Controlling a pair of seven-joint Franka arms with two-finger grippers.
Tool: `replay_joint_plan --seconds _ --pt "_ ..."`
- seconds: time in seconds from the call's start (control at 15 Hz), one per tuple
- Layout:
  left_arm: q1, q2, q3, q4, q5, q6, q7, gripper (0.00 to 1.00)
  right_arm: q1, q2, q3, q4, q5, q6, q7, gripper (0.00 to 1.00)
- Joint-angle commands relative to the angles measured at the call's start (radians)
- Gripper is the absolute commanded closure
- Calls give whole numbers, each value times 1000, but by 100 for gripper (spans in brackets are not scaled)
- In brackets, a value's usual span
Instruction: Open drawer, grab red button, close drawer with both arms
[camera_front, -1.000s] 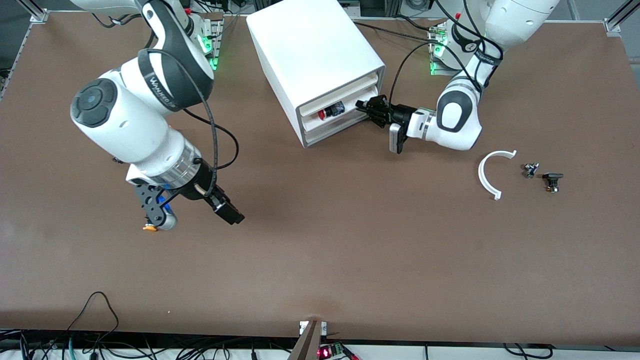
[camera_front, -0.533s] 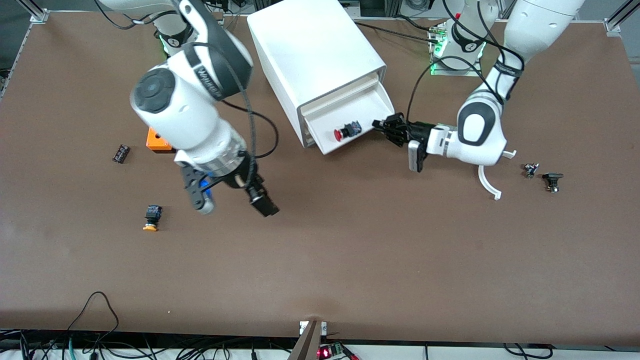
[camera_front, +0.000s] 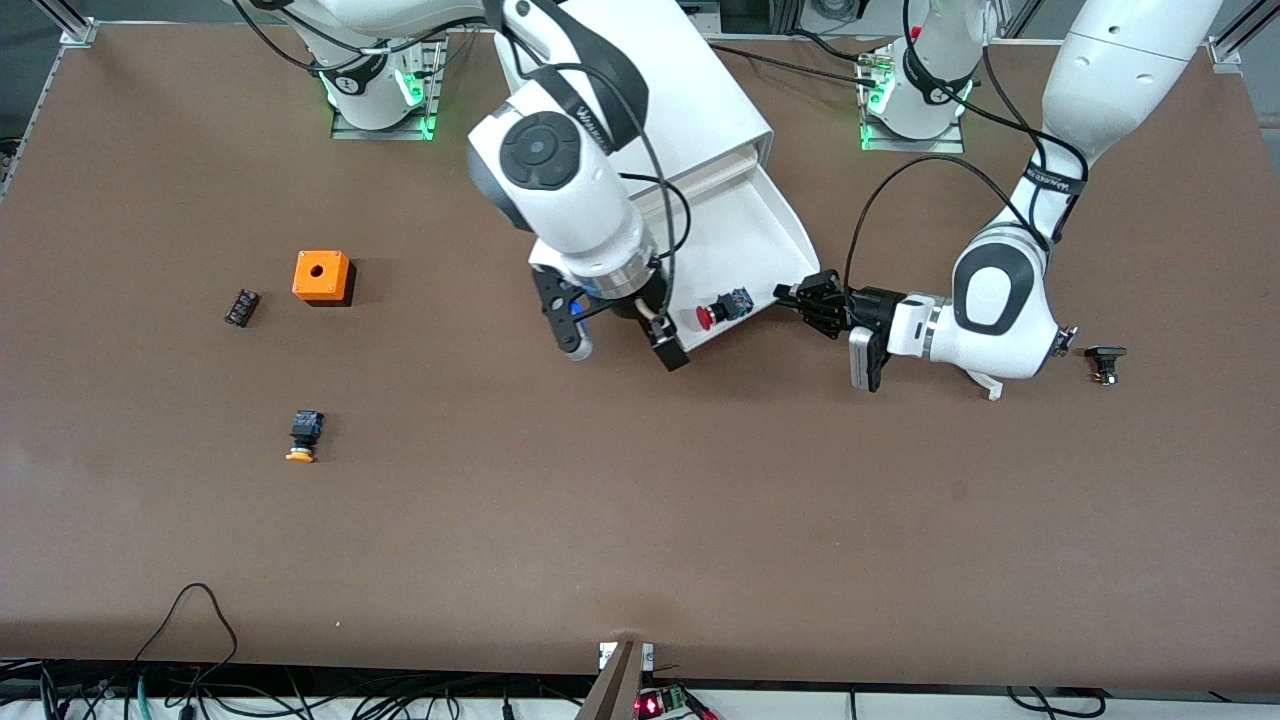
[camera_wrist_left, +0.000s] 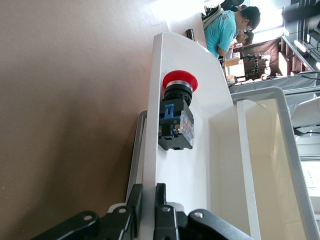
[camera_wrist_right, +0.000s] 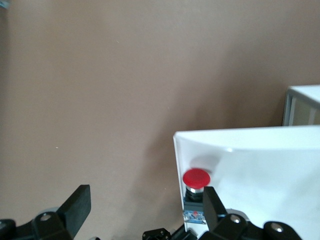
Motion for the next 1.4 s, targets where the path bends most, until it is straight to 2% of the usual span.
replay_joint_plan --seconds 0.0,0.07,0.2,0.33,0.47,0.73,0.93,1.0,1.07,1.27,1.33 --pt "15 26 2 44 39 -23 -25 49 52 60 -5 51 3 7 54 1" --pt "18 24 2 44 48 -23 -24 1 64 71 -4 51 3 8 52 1" --pt "23 18 1 56 84 -26 -27 0 69 83 5 51 12 1 47 1" --pt "30 18 2 75 98 -64 -47 0 69 100 47 51 12 1 43 1" --pt "43 17 2 125 158 -114 -118 0 84 119 48 51 10 7 41 1" --pt "50 15 2 274 299 -243 -315 0 113 197 45 103 7 30 52 1" --pt "50 15 -1 403 437 -331 -505 0 115 214 48 110 10 47 52 3" --pt "47 15 -7 444 469 -361 -572 0 115 214 48 110 12 44 52 10" --pt "41 15 -10 478 488 -388 -632 0 115 214 48 110 12 39 51 24" --pt "24 12 -27 575 571 -435 -815 0 112 214 47 110 12 34 44 91" --pt "12 6 -30 602 610 -441 -870 0 109 212 48 110 12 34 44 100"
